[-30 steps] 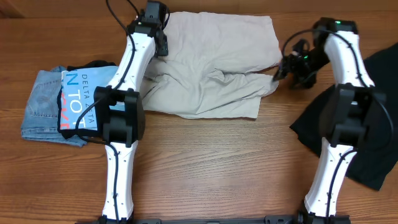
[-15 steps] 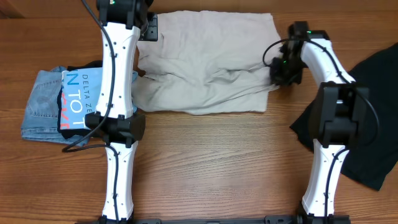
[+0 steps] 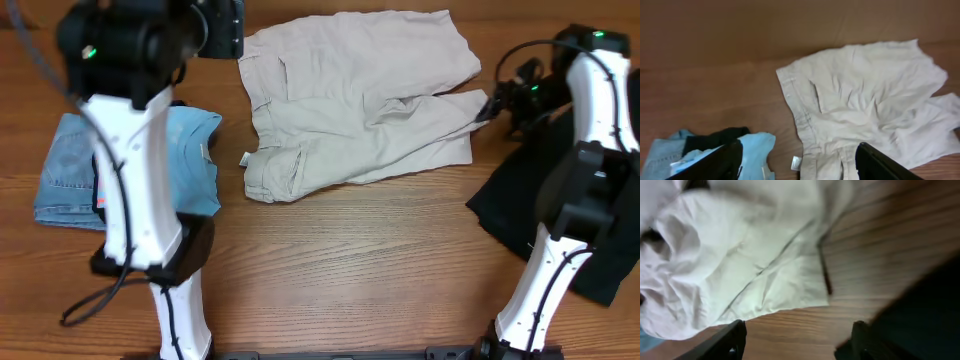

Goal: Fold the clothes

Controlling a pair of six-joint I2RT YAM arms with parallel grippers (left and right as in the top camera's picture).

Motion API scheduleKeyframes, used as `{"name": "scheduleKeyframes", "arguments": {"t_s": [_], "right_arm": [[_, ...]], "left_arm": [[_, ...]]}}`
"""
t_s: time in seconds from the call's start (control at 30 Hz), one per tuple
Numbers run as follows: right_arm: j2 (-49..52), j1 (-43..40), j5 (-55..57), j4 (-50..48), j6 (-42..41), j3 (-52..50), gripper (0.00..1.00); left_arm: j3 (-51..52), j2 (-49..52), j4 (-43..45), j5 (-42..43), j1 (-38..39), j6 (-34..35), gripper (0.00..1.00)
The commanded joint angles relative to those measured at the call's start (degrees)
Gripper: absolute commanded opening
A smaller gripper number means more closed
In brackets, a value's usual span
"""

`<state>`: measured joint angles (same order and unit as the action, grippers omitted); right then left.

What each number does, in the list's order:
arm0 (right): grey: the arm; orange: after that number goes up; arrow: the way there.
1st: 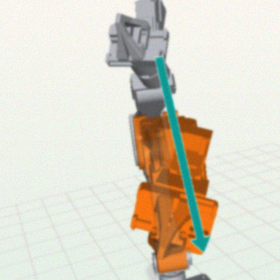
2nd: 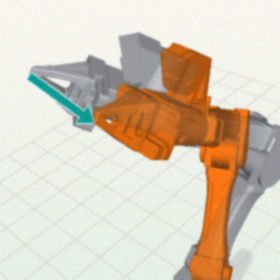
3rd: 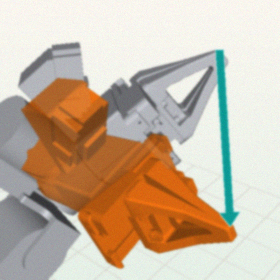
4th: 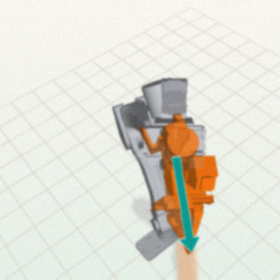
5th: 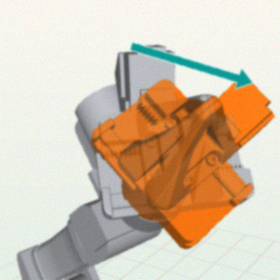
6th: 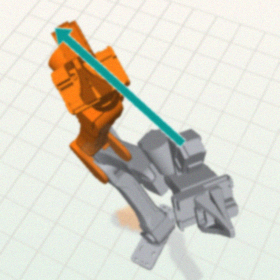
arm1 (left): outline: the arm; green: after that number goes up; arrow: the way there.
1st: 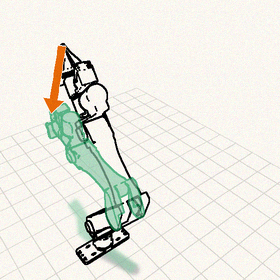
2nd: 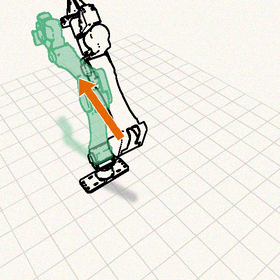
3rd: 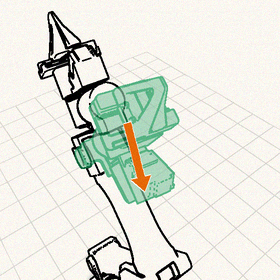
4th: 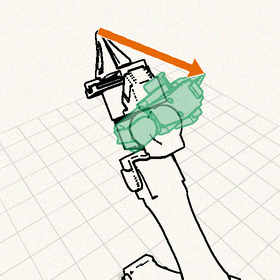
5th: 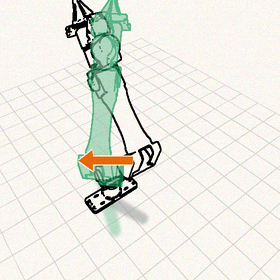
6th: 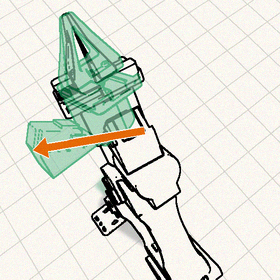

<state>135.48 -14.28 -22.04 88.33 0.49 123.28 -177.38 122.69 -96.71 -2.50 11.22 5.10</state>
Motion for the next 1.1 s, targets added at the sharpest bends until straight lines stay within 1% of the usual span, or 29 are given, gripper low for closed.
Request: {"name": "scheduleKeyframes", "arguments": {"t_s": [0.0, 0.07, 0.13, 0.2, 0.23, 0.27, 0.3, 0.33, 0.37, 0.43, 0.5, 0.63, 0.73, 0.83, 0.93, 1.03, 1.07], "right_arm": [[-1.2, 3.58, 0.57, -3.56, -0.66, -7.06, 0.71], [-1.2, 4.98, 1.38, -6.97, -2.19, -11.23, 0.71], [-1.2, 5.97, 4.72, -8.79, -4.5, -14.19, 0.71], [-1.2, 6.6, 7.08, -10.93, -6.6, -16.68, 0.7], [-1.2, 6.82, 7.98, -12.46, -8.11, -17.77, 0.68], [-1.2, 6.91, 8.09, -13.81, -8.61, -18.49, 0.63], [-1.2, 6.93, 8.13, -15.12, -9.14, -19.04, 0.55], [-1.2, 6.93, 8.13, -15.78, -9.09, -19.08, 0.41], [-1.36, 6.93, 9.11, -16.11, -9.09, -18.88, 0.19], [-2.84, 6.91, 11.23, -14.91, -9.01, -18.08, 0.05], [-6.56, 6.88, 15.1, -13.57, -8.63, -18.05, 0.04], [-17.38, 6.88, 23.58, -9.55, -9.53, -18.05, 0.04], [-27.36, 6.88, 23.91, -5.11, -9.79, -18.05, 0.04], [-33.46, 6.88, 23.91, 0.55, -9.77, -18.08, 0.04], [-36.17, 6.88, 23.93, 6.32, -9.73, -18.4, 0.04], [-36.26, 6.88, 23.91, 5.14, -9.75, -19.67, 0.04], [-36.26, 6.88, 23.65, 3.82, -9.75, -20.59, 0.04]], "left_arm": [[3.52, -8.2, -0.09, 0.87, 0.04, -2.4, 0.79], [6.25, -11.47, -0.09, 0.61, 0.04, -2.97, 0.81], [9.09, -14.51, -0.09, 0.33, 0.04, -3.45, 0.86], [11.39, -16.68, -0.09, 0.17, 0.04, -3.45, 0.85], [11.98, -17.18, -0.09, 0.07, 0.04, -3.45, 0.85], [12.41, -17.46, -0.09, -0.31, 0.04, -3.43, 0.85], [12.72, -17.51, -0.09, -0.94, 0.04, -3.43, 0.85], [12.79, -17.49, -0.09, -1.09, 0.04, -3.45, 0.85], [13.14, -17.44, -0.07, -1.09, 0.04, -3.45, 0.86], [13.46, -17.44, -0.09, -1.09, 0.04, -3.45, 0.85], [13.46, -17.44, -0.09, -1.11, 0.04, -3.45, 0.85], [13.46, -17.46, -0.09, -1.11, 0.04, -3.45, 0.84], [13.46, -17.46, -0.09, -1.11, 0.04, -3.45, 0.84], [13.46, -17.49, -0.09, -1.09, 0.04, -3.45, 0.84], [13.46, -17.46, -0.09, -1.07, 0.04, -3.45, 0.84], [14.19, -17.49, -0.09, -1.05, 0.04, -3.45, 0.84], [14.69, -17.53, -0.09, -1.05, 0.04, -3.43, 0.81]]}}
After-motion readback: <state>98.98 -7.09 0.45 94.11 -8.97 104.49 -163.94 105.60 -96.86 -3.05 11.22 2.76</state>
